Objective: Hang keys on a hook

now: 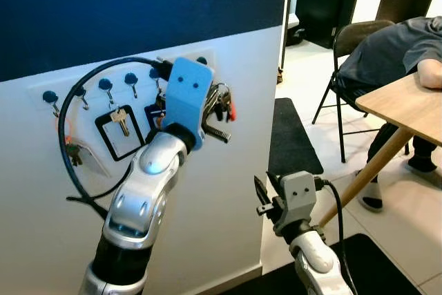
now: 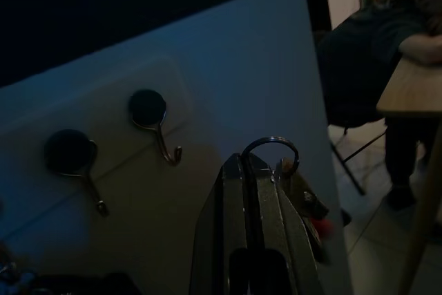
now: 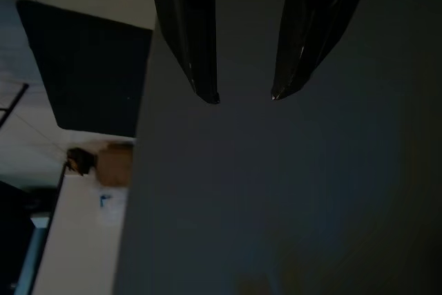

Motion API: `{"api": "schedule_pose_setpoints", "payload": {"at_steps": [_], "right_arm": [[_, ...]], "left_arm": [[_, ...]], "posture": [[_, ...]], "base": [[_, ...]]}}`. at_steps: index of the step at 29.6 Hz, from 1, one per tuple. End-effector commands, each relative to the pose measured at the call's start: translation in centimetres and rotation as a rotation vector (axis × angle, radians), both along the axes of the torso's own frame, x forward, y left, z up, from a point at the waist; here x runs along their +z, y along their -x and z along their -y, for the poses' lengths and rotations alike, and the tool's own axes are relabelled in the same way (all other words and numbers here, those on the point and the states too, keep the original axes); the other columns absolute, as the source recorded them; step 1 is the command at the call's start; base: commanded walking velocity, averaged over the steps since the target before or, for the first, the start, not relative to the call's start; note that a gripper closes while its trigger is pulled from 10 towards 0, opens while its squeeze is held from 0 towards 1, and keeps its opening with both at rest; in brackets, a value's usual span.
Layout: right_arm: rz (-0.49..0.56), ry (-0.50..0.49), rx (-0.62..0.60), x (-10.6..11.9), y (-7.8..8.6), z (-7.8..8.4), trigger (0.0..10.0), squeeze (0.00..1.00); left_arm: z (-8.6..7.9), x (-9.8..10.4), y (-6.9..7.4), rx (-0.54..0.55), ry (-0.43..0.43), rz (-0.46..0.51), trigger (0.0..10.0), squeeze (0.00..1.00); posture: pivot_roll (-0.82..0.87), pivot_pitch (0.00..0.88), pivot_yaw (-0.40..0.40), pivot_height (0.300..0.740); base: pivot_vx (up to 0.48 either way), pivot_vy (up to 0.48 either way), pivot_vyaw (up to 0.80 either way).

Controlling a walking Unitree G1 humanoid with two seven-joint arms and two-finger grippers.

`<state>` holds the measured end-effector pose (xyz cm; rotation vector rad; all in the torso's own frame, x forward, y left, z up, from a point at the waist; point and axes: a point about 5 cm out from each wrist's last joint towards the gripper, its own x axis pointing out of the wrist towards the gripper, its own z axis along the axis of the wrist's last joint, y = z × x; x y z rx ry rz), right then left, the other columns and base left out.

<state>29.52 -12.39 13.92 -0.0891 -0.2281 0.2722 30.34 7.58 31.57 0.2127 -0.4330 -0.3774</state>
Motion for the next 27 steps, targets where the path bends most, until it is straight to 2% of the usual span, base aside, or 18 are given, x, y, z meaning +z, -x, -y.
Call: {"api": "schedule_pose_setpoints", "payload": {"at_steps": [1, 4, 5, 13, 14, 15, 16, 20, 22, 27], "right_arm": [[-0.008, -0.002, 0.004, -0.2, 0.2, -0.3, 10.0, 0.00], [-0.008, -0.006, -0.001, -0.1, 0.3, -0.3, 10.0, 0.00], [-0.009, -0.009, -0.004, -0.2, 0.3, -0.4, 10.0, 0.00], [-0.005, -0.017, -0.002, -0.1, 0.4, -0.6, 10.0, 0.00], [0.039, -0.018, 0.036, 1.0, 0.7, -0.9, 10.0, 0.00], [0.039, -0.018, 0.036, 1.0, 0.7, -0.9, 10.0, 0.00], [0.088, -0.007, 0.080, 2.3, 0.9, -1.3, 10.0, 0.00], [0.128, 0.020, 0.116, 3.4, 1.2, -1.5, 10.0, 0.00], [0.179, 0.060, 0.165, 4.9, 1.4, -1.9, 10.0, 0.00], [0.206, 0.065, 0.183, 5.8, 1.3, -2.1, 10.0, 0.00]], "left_arm": [[-0.3, 0.3, -0.1, 0.021, -0.035, 0.028, 10.0, 0.00], [-0.3, 0.8, -0.6, 0.059, -0.081, 0.055, 10.0, 0.00], [-0.5, 1.5, -1.6, 0.114, -0.109, 0.078, 10.0, 0.00], [-1.0, 2.3, -2.5, 0.157, -0.097, 0.085, 10.0, 0.00], [-1.7, 2.6, -2.6, 0.165, -0.072, 0.072, 10.0, 0.00], [-1.7, 2.6, -2.6, 0.165, -0.072, 0.072, 10.0, 0.00], [-2.2, 2.6, -2.6, 0.163, -0.060, 0.057, 10.0, 0.00], [-2.6, 2.4, -2.7, 0.167, -0.055, 0.044, 10.0, 0.00], [-3.0, 2.1, -2.9, 0.187, -0.045, 0.034, 10.0, 0.00], [-3.4, 2.3, -2.9, 0.184, -0.005, 0.026, 10.0, 0.00]], "posture": [[0.04, 0.148, 0.134, 0.740], [0.04, 0.156, 0.142, 0.740], [0.04, 0.160, 0.148, 0.740], [0.04, 0.165, 0.155, 0.740], [0.04, 0.168, 0.158, 0.740], [0.04, 0.168, 0.158, 0.740], [0.04, 0.170, 0.157, 0.740], [0.04, 0.171, 0.152, 0.740], [0.04, 0.171, 0.149, 0.740], [0.04, 0.169, 0.144, 0.740]], "base": [[0.000, 0.000, 0.00], [0.000, 0.000, 0.00], [0.000, 0.000, 0.00], [0.000, 0.000, 0.00], [0.000, 0.000, 0.00], [0.000, 0.000, 0.00], [0.000, 0.000, 0.00], [0.000, 0.000, 0.00], [0.000, 0.000, 0.00], [0.000, 0.000, 0.00]]}}
